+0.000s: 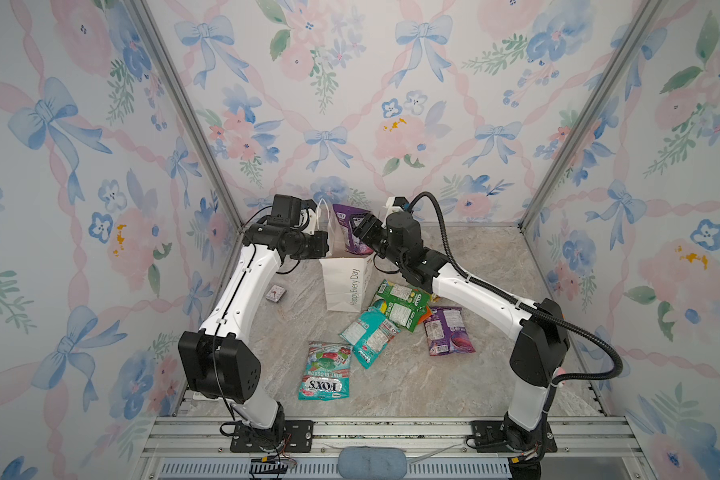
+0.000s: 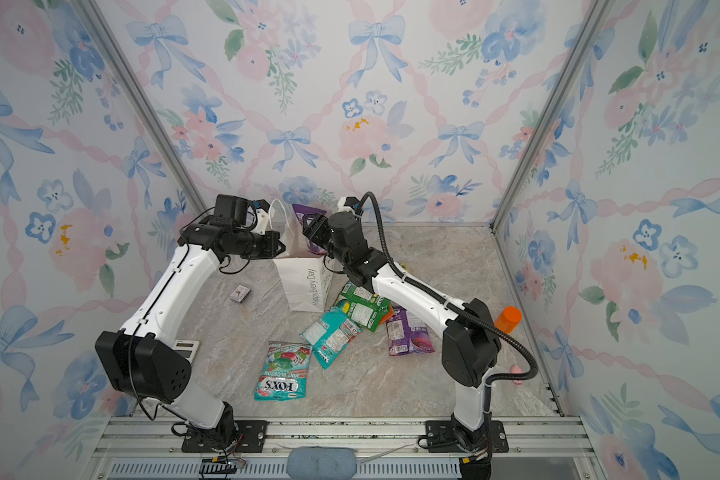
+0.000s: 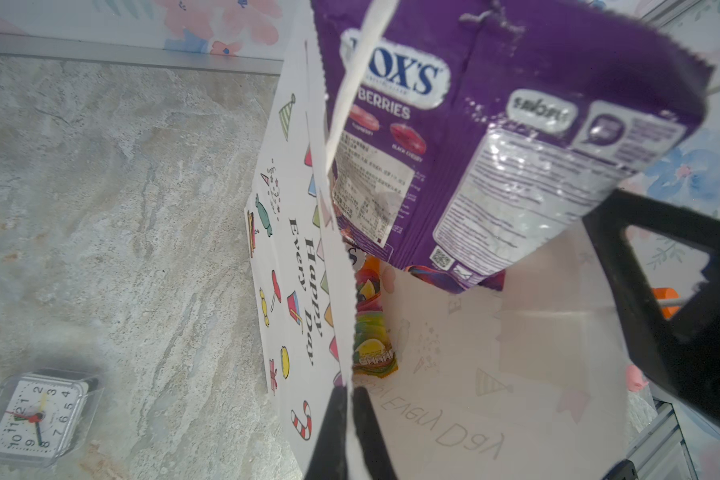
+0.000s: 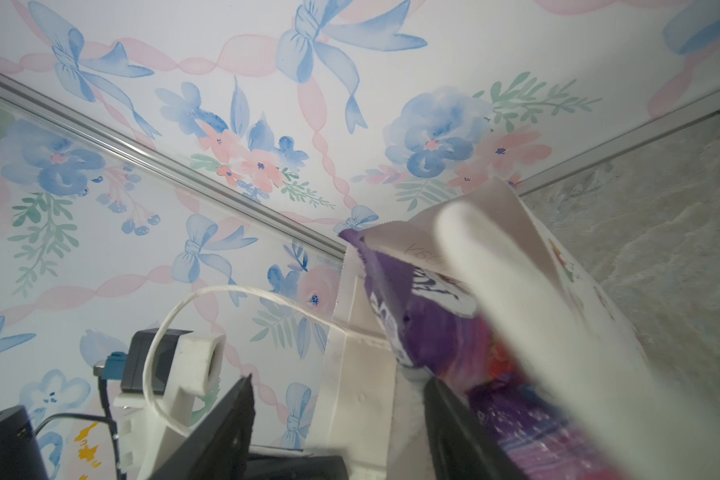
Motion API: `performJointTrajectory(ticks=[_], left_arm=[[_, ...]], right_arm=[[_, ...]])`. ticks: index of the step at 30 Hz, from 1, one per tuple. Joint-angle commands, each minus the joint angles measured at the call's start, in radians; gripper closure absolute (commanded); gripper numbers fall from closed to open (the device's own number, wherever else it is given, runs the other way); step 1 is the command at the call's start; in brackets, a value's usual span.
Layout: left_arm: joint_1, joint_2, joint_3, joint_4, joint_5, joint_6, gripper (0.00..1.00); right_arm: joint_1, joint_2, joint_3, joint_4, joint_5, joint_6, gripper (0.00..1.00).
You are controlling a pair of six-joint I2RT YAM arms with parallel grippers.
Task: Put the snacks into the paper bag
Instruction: 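Lower the purple bag into the paper bag with the right gripper, then open the right gripper to drop the purple bag inside, then move the right gripper away from the paper bag toward the table snacks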
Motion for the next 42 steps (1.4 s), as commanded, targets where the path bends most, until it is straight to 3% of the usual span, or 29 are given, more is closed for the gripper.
performJointTrajectory(ticks=[1,7,15,26,31,36,39,42], left_arm=[[0.008,-0.035,-0.005,0.036,0.029,-0.006,1.0],[0.008,-0.034,-0.006,0.036,0.029,-0.005,1.0],[0.008,-0.033,-0.007,0.036,0.029,-0.003,1.0],[0.008,-0.029,-0.007,0.036,0.026,-0.004,1.0],[0.008,-0.029,-0.008,0.036,0.026,-0.003,1.0],[0.008,-0.028,-0.007,0.036,0.026,-0.002,1.0],[0.008,-0.028,-0.009,0.036,0.023,0.0,1.0],[0.008,-0.028,-0.008,0.035,0.023,-0.001,1.0]], right_arm=[[0.005,-0.063,-0.007,0.049,0.006,-0.035,0.3],[-0.001,-0.077,0.003,0.038,-0.025,-0.089,0.27],[-0.017,-0.058,0.097,-0.013,-0.241,-0.18,0.16],[-0.083,-0.058,0.1,0.045,-0.544,-0.124,0.0],[-0.104,-0.011,0.149,0.135,-0.738,-0.076,0.0],[-0.113,0.026,0.173,0.313,-0.864,0.054,0.03],[-0.117,0.013,0.179,0.298,-0.89,0.057,0.08],[-0.12,-0.032,0.156,0.181,-0.87,-0.027,0.11]])
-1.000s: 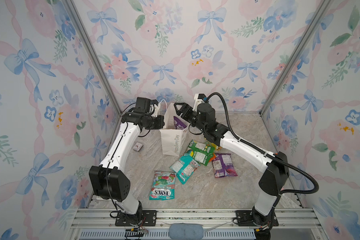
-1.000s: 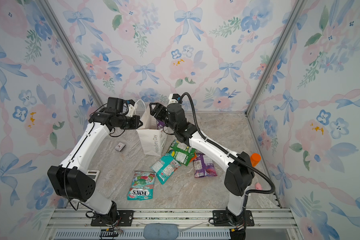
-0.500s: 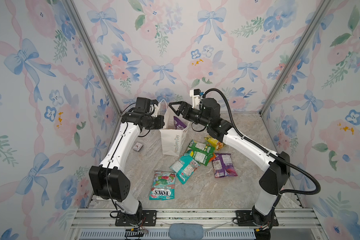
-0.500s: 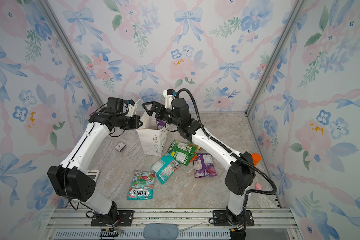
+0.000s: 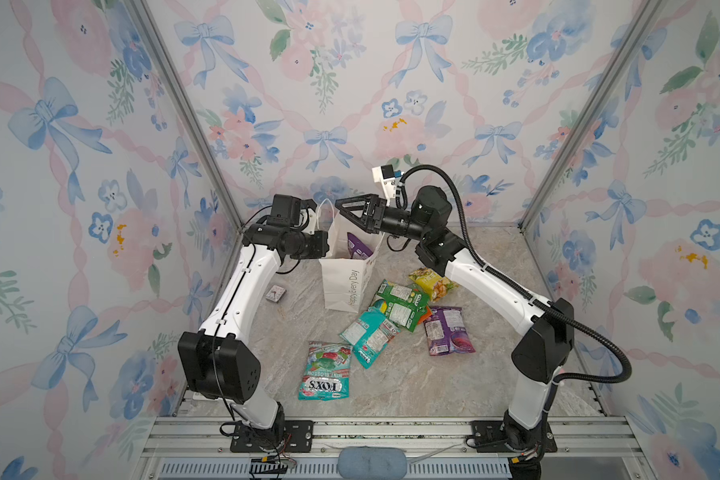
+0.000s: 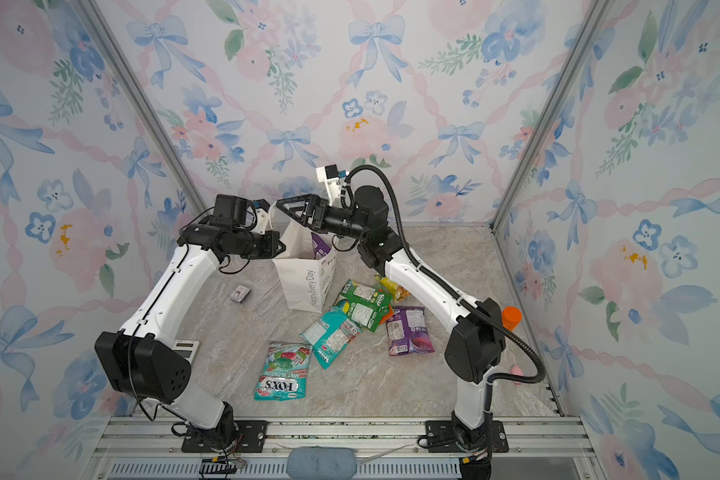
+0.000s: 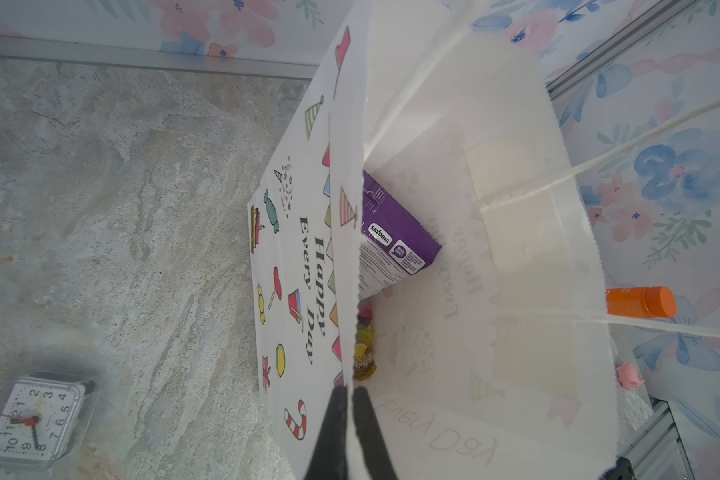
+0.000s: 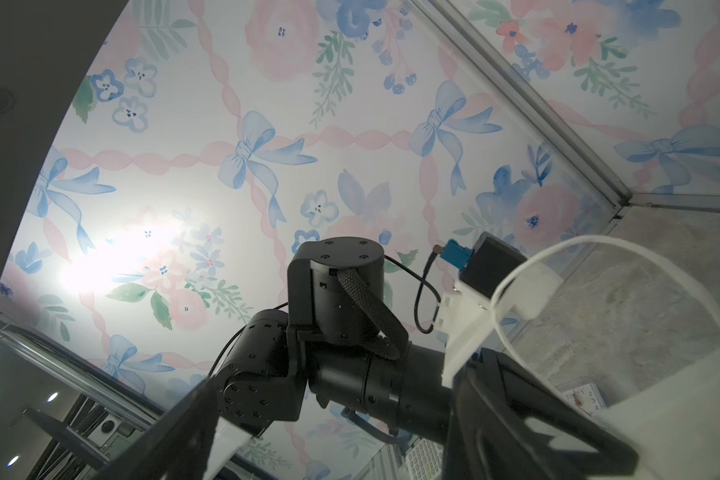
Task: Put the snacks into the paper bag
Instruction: 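Move the right gripper away from the paper bag toward the table snacks, then lower the right gripper onto the second purple Fox's berries bag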
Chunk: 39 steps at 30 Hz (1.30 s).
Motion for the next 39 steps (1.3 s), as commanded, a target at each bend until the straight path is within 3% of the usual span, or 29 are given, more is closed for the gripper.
performJointTrajectory(ticks=[1,8,15,27,32,39], left_arm=[[0.008,-0.025,-0.009,0.033,0.016,0.001,1.0],[0.007,-0.024,-0.009,0.033,0.011,0.002,1.0],[0.007,-0.015,-0.01,0.032,0.007,0.0,1.0],[0.007,-0.014,-0.01,0.032,0.004,0.004,1.0],[0.007,-0.012,-0.009,0.033,0.0,0.006,1.0],[0.005,0.007,-0.017,0.042,0.005,0.009,1.0]], right_arm=[[-0.015,-0.059,0.005,-0.085,-0.021,-0.078,0.11],[-0.01,-0.195,-0.055,-0.491,0.2,-0.385,0.15],[-0.013,-0.338,-0.182,-0.654,0.335,-0.545,0.17],[-0.106,-0.573,-0.488,-0.932,0.515,-0.626,0.16],[-0.183,-0.633,-0.655,-1.036,0.613,-0.608,0.26],[-0.297,-0.623,-0.805,-1.062,0.617,-0.592,0.28]])
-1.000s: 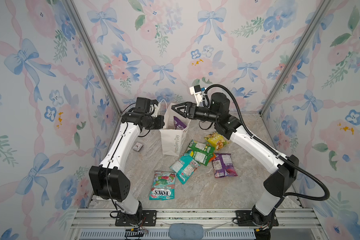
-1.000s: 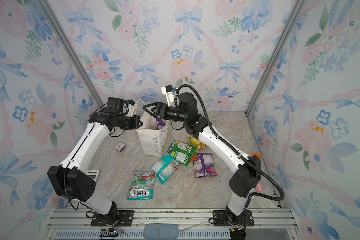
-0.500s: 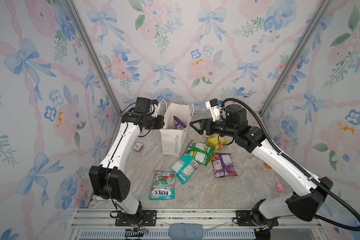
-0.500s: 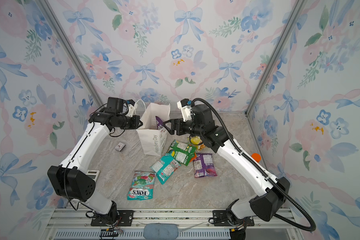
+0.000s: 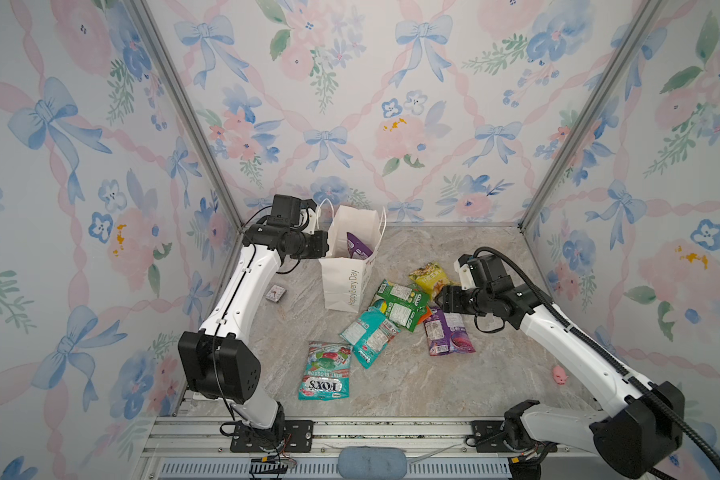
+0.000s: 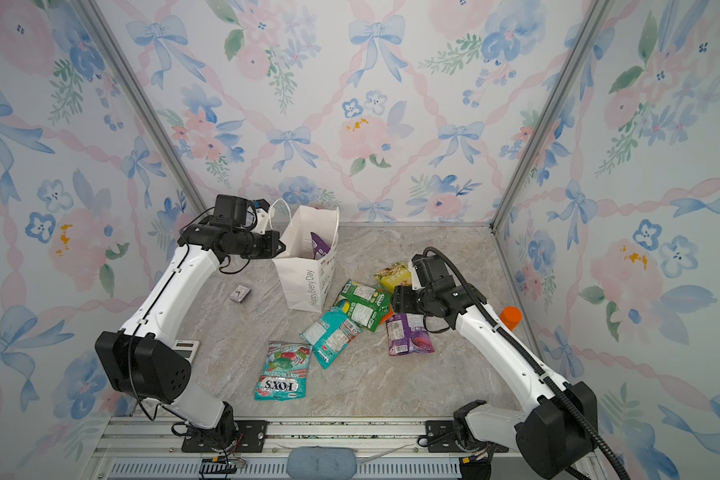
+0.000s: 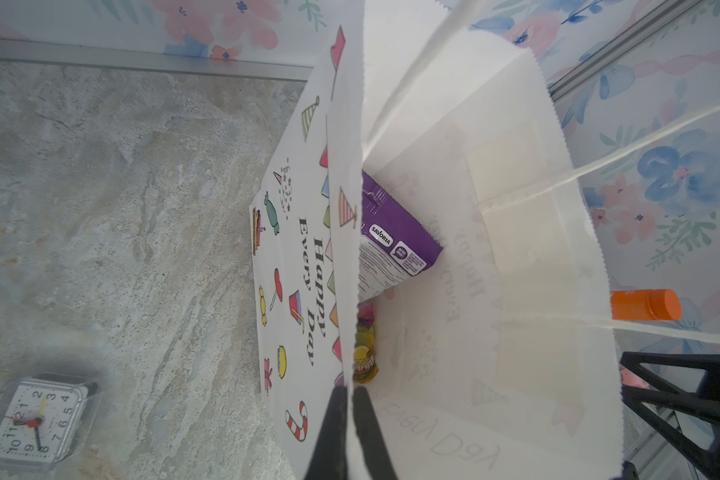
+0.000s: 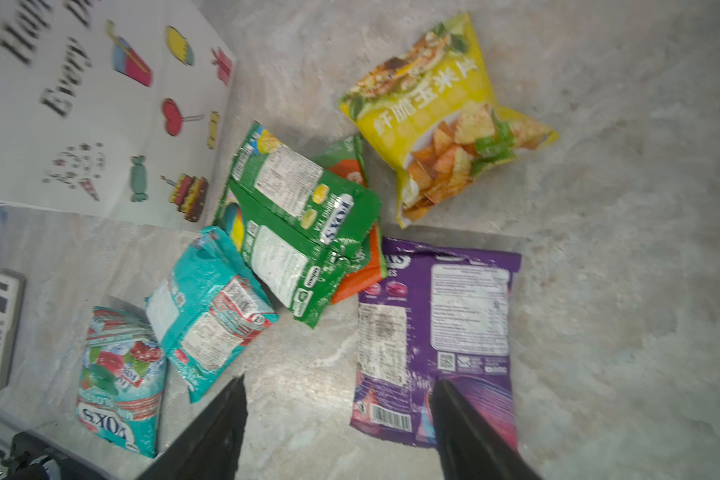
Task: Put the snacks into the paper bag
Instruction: 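Lower the right gripper onto the second purple Fox's berries bag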
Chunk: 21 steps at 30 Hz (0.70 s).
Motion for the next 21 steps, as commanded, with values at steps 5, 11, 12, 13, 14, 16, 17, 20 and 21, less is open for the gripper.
performJointTrajectory(ticks=[5,11,12,13,14,16,17,20,21], left_arm=[[0.005,0.008,-0.017,0.029,0.017,0.016,1.0],[0.007,0.005,-0.025,0.028,0.004,0.017,1.0],[0.006,0.005,-0.025,0.029,0.003,0.016,1.0],[0.006,0.005,-0.025,0.029,0.001,0.016,1.0],[0.007,0.005,-0.025,0.029,-0.005,0.016,1.0],[0.007,0.007,-0.028,0.029,-0.012,0.017,1.0],[0.008,0.008,-0.028,0.029,-0.011,0.016,1.0],[0.008,0.01,-0.027,0.029,-0.002,0.014,1.0],[0.007,0.008,-0.028,0.029,-0.002,0.014,1.0]], right_arm=[[-0.057,0.037,-0.08,-0.058,0.02,-0.014,0.27],[-0.083,0.034,-0.196,0.015,0.042,0.001,0.27],[-0.096,0.035,-0.212,0.023,0.042,0.0,0.27],[-0.109,0.038,-0.227,0.03,0.041,0.0,0.27],[-0.125,0.038,-0.24,0.038,0.036,0.0,0.27],[-0.146,0.039,-0.259,0.059,0.02,-0.001,0.27],[-0.15,0.042,-0.263,0.067,0.018,-0.005,0.27],[-0.15,0.054,-0.262,0.086,0.018,-0.015,0.27],[-0.15,0.06,-0.265,0.098,0.022,-0.012,0.27]])
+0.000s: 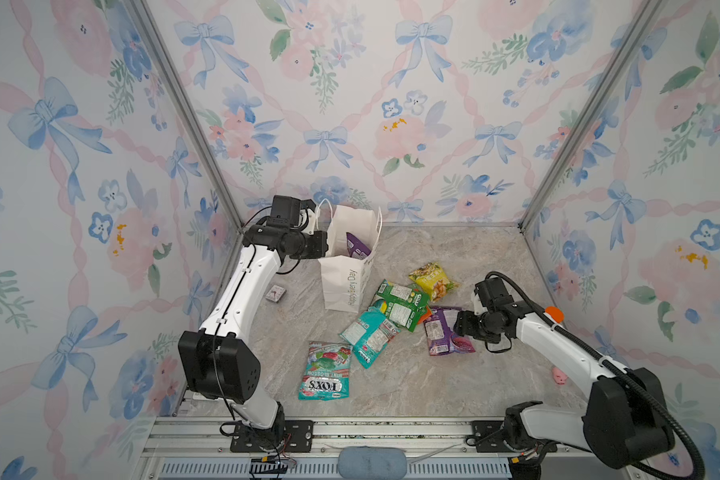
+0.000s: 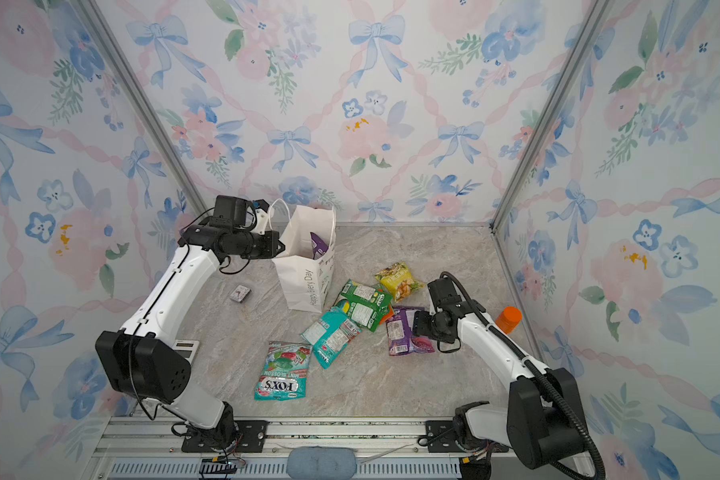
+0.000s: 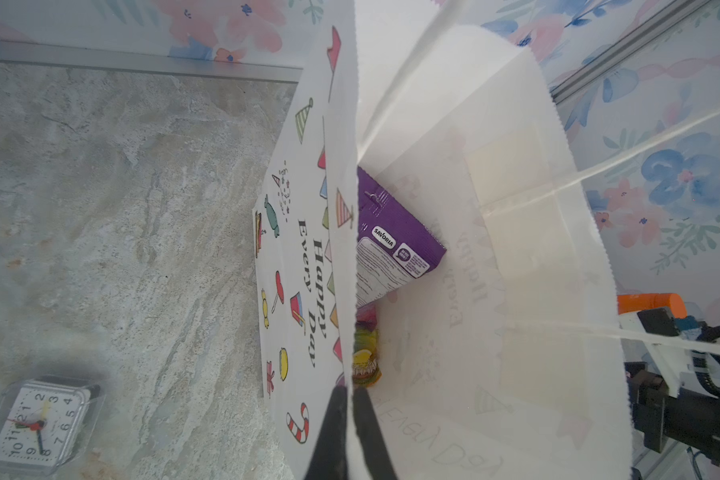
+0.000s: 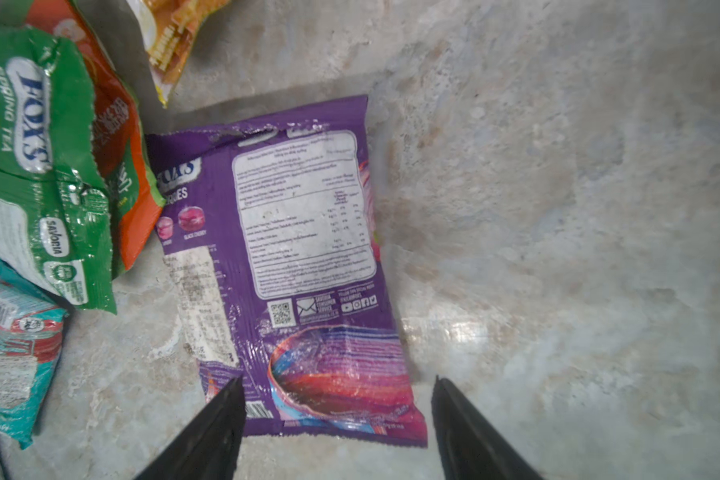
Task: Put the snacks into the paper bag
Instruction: 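Lower the right gripper onto the second purple Fox's berries bag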
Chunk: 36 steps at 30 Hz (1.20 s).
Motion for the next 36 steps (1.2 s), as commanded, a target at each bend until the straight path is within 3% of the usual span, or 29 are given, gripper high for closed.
performJointTrajectory(ticks=[1,10,22,27,33,36], left_arm=[[0.004,0.004,-0.014,0.013,-0.002,0.014,1.0],[0.004,-0.011,-0.019,0.018,-0.012,0.011,1.0],[0.001,-0.004,-0.021,0.022,-0.003,0.009,1.0],[0.002,-0.004,-0.023,0.024,-0.002,0.008,1.0],[-0.003,-0.009,-0.023,0.024,-0.016,0.008,1.0],[-0.003,-0.005,-0.024,0.024,-0.005,0.01,1.0]], right_arm=[[-0.007,0.026,-0.01,0.053,0.003,-0.013,0.27],[-0.015,0.136,0.011,0.132,-0.003,-0.033,0.28],[-0.022,0.176,-0.072,0.227,-0.001,-0.008,0.34],[-0.024,0.184,-0.092,0.242,-0.01,-0.006,0.41],[-0.032,0.172,-0.111,0.254,-0.027,0.01,0.61],[-0.033,0.166,-0.109,0.25,-0.018,0.01,0.65]])
